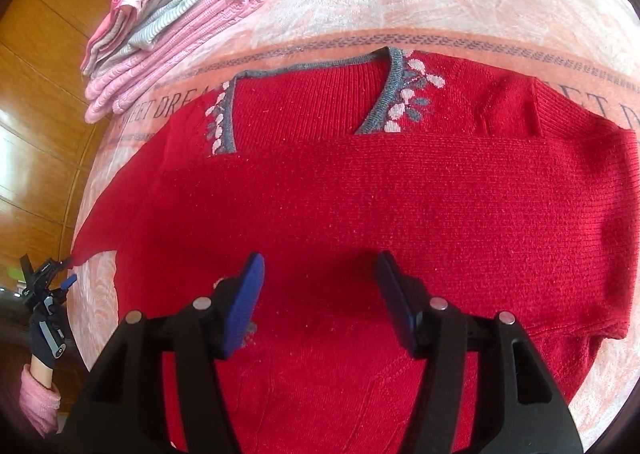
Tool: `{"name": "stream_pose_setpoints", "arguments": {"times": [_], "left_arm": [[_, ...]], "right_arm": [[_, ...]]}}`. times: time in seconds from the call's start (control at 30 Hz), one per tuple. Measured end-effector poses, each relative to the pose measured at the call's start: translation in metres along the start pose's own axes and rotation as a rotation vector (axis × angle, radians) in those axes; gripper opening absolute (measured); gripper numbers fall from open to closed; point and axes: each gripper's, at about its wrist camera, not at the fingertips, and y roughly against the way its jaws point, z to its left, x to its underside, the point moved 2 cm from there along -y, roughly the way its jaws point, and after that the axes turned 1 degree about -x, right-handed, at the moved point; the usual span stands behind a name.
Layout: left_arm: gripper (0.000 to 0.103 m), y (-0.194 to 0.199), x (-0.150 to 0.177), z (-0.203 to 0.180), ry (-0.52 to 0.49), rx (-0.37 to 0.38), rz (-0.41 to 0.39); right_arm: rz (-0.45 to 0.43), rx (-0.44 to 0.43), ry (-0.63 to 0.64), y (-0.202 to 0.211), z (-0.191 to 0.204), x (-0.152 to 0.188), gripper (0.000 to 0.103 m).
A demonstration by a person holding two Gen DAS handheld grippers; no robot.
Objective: Fold small clothes
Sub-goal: 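Move the left tool to the other sleeve cuff and grasp it, then carry the sleeve with the left tool across the sweater body and release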
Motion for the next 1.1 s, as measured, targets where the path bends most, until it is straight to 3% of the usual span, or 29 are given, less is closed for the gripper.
{"name": "stream_pose_setpoints", "arguments": {"times": [0.1, 0.33, 0.4, 0.43, 0.47, 0.53, 0.63, 0.83, 1.1], "left_arm": [[0.057, -0.011, -0.009, 0.013, 0.039, 0.041, 0.005], [0.054, -0.024, -0.042, 0.006, 0.019, 0.018, -0.056], [0.044, -0.025, -0.042, 0.001, -0.018, -0.016, -0.083], [0.033, -0.024, -0.042, -0.001, -0.037, -0.025, -0.094], [0.023, -0.024, -0.041, -0.002, -0.047, -0.019, -0.098], [0.011, -0.020, -0.042, -0.004, -0.051, 0.020, -0.109], [0.009, -0.012, -0.039, -0.016, -0.087, 0.026, -0.153], [0.009, 0.006, -0.019, -0.072, -0.220, 0.091, -0.198], [0.009, 0.010, 0.055, -0.184, -0.403, 0.274, -0.115]], "right_arm": [[-0.009, 0.005, 0.005, -0.004, 0.001, -0.003, 0.062], [-0.022, 0.039, 0.042, -0.008, 0.007, -0.003, 0.064], [-0.024, 0.040, 0.051, -0.008, 0.007, -0.002, 0.064], [-0.025, 0.036, 0.050, -0.008, 0.007, -0.002, 0.064], [-0.025, 0.031, 0.045, -0.007, 0.006, -0.002, 0.064], [-0.026, 0.021, 0.037, -0.006, 0.004, -0.001, 0.062], [-0.025, 0.005, 0.028, -0.002, 0.001, 0.001, 0.062], [-0.042, 0.010, 0.015, 0.010, -0.006, 0.004, 0.062], [-0.064, 0.011, -0.026, 0.024, -0.027, 0.006, 0.062]]}}
